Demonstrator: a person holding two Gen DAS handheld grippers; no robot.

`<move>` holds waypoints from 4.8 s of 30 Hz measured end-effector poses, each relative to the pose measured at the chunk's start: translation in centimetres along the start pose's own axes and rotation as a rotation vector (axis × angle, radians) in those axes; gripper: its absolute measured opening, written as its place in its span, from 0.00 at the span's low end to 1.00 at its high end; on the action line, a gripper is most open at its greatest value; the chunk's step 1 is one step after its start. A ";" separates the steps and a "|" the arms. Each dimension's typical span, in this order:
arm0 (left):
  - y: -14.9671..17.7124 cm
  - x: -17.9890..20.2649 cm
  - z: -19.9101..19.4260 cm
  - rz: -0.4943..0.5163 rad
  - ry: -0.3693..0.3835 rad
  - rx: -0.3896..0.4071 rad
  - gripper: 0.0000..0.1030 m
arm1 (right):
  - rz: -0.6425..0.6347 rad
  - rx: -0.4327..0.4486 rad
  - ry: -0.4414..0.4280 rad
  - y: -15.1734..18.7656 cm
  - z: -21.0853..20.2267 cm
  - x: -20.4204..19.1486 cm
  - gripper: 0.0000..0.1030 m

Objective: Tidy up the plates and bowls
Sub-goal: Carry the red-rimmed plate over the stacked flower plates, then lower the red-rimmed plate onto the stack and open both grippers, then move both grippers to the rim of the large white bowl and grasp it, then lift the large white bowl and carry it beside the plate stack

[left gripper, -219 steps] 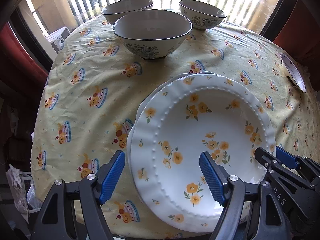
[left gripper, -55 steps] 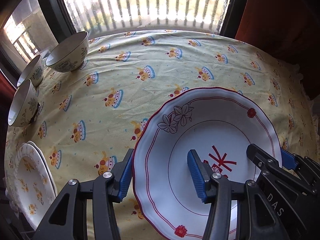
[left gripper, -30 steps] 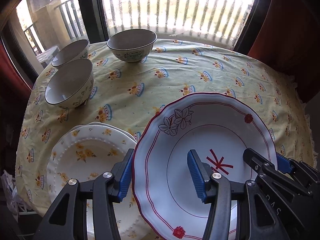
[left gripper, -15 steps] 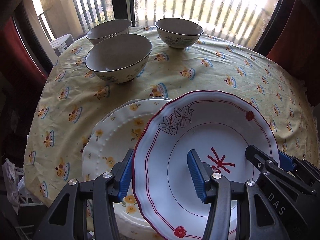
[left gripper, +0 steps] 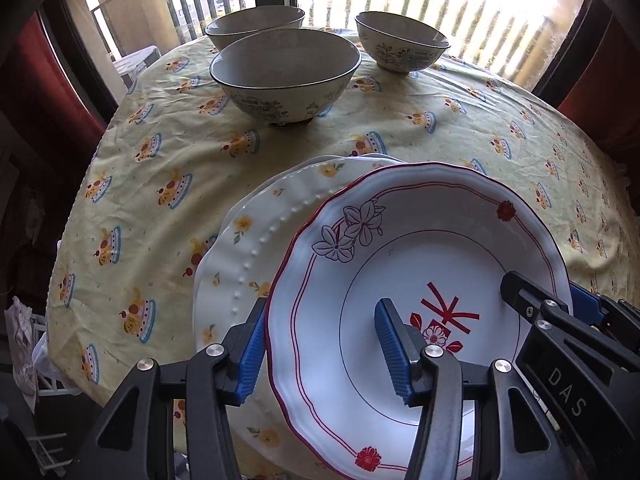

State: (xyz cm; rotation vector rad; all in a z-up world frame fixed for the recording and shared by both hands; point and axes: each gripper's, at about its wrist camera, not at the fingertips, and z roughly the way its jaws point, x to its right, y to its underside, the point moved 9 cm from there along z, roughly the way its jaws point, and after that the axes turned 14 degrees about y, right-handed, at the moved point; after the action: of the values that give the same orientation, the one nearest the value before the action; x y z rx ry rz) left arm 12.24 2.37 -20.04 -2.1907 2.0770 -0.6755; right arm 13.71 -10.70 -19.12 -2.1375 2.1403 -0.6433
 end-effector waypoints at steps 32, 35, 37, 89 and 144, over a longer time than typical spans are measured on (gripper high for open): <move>-0.6 -1.7 -0.7 -0.036 0.011 0.024 0.51 | -0.056 0.043 -0.021 0.3 -0.3 -1.0 0.28; -0.7 -2.0 -0.9 -0.009 -0.031 0.034 0.51 | -0.050 0.034 -0.032 0.3 -0.2 -1.4 0.28; -0.8 -2.5 -1.0 -0.015 -0.047 0.036 0.51 | -0.058 0.034 -0.034 0.4 -0.3 -1.9 0.28; -15.9 -9.2 -2.8 -0.069 -0.188 0.231 0.70 | -0.015 0.183 -0.232 -15.5 -2.7 -8.9 0.60; -14.6 3.8 2.7 0.125 -0.005 0.099 0.17 | 0.109 0.110 -0.051 -14.4 0.4 -0.2 0.17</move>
State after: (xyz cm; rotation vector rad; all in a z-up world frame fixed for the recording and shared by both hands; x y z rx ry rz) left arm 26.93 -0.57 -16.67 -1.9900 2.1083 -0.7428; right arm 27.49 -9.96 -14.86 -1.9457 2.1251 -0.6716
